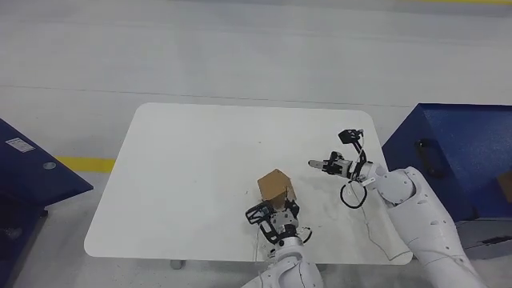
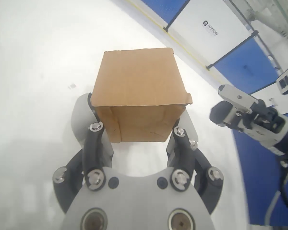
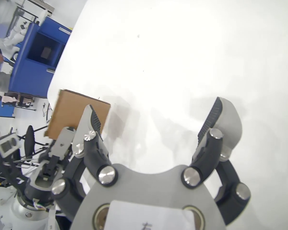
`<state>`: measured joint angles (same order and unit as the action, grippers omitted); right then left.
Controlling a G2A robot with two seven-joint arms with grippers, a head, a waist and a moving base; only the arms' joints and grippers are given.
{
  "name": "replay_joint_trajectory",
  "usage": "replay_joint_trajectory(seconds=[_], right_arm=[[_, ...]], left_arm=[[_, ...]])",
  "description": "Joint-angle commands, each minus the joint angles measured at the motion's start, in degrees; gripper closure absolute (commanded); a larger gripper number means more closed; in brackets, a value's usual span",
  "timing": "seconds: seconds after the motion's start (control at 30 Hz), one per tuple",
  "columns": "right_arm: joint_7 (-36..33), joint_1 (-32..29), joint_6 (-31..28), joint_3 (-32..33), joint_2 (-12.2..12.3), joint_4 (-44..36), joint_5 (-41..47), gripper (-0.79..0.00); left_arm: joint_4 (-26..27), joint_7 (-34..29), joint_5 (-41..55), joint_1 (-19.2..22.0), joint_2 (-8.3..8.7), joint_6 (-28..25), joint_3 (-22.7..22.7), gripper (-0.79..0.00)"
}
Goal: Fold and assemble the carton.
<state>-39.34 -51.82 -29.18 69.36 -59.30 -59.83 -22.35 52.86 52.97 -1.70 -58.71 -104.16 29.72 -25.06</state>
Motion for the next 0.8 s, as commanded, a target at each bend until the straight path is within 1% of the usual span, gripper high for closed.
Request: replay_joint_trajectory(seconds=[0.0,0.07,0.13,0.23,0.3,0.33,0.37,0.4,0.43,0.5,0.63,0.7,0.77], right_arm=[[-0.4,-0.9,0.0,0.6,0.3,-1.1,0.1,-0.785],[-0.4,-1.7,0.2,0.8,0.4,-2.0,0.0,-0.785],[-0.4,-2.2,0.5,0.8,0.4,-2.5,-0.1,-0.785],[-0.4,-2.8,0.8,0.8,0.5,-3.1,-0.1,-0.785],[-0.3,-3.0,0.9,0.8,0.5,-3.4,-0.1,-0.785],[-0.4,-3.0,0.9,0.8,0.5,-3.4,0.0,-0.785],[-0.3,-3.1,1.0,0.9,0.5,-3.5,0.0,-0.785],[-0.2,-3.2,1.1,0.9,0.5,-3.5,0.1,-0.785],[-0.1,-3.2,1.0,1.0,0.5,-3.5,0.2,-0.785],[-0.1,-3.2,1.2,1.2,0.6,-3.2,0.5,-0.785],[-0.2,-2.9,1.8,1.5,0.6,-2.5,1.3,-0.785],[-0.1,-2.8,1.6,1.5,0.6,-2.2,1.4,-0.785],[0.2,-2.7,1.6,1.6,0.6,-2.0,1.9,-0.785]], left_arm=[[0.4,-7.7,-0.5,0.3,0.79,-8.7,-1.2,0.000],[1.3,-13.2,-1.0,-0.1,1.77,-15.6,-2.6,0.000],[1.8,-17.3,-0.7,-0.6,2.99,-20.7,-5.4,0.000],[3.2,-20.3,-1.0,-1.9,4.49,-24.3,-9.1,0.000],[4.2,-22.0,-1.7,-2.8,5.26,-24.9,-10.9,0.000],[4.6,-22.2,-2.1,-3.3,5.58,-24.8,-11.8,-0.086],[5.0,-22.9,-2.5,-3.6,5.84,-24.3,-12.5,-0.357],[5.3,-23.7,-3.0,-3.8,6.08,-23.7,-13.1,-0.699],[5.5,-23.3,-2.9,-4.2,6.27,-23.0,-14.1,-0.785],[6.2,-24.8,-2.3,-5.1,6.62,-22.1,-15.7,-0.785],[8.1,-25.3,-3.2,-7.7,7.85,-21.5,-19.5,-0.785],[10.6,-23.9,-5.4,-9.8,8.64,-20.9,-21.3,-0.785],[14.5,-21.2,-10.1,-13.1,9.68,-20.3,-22.7,-0.785]])
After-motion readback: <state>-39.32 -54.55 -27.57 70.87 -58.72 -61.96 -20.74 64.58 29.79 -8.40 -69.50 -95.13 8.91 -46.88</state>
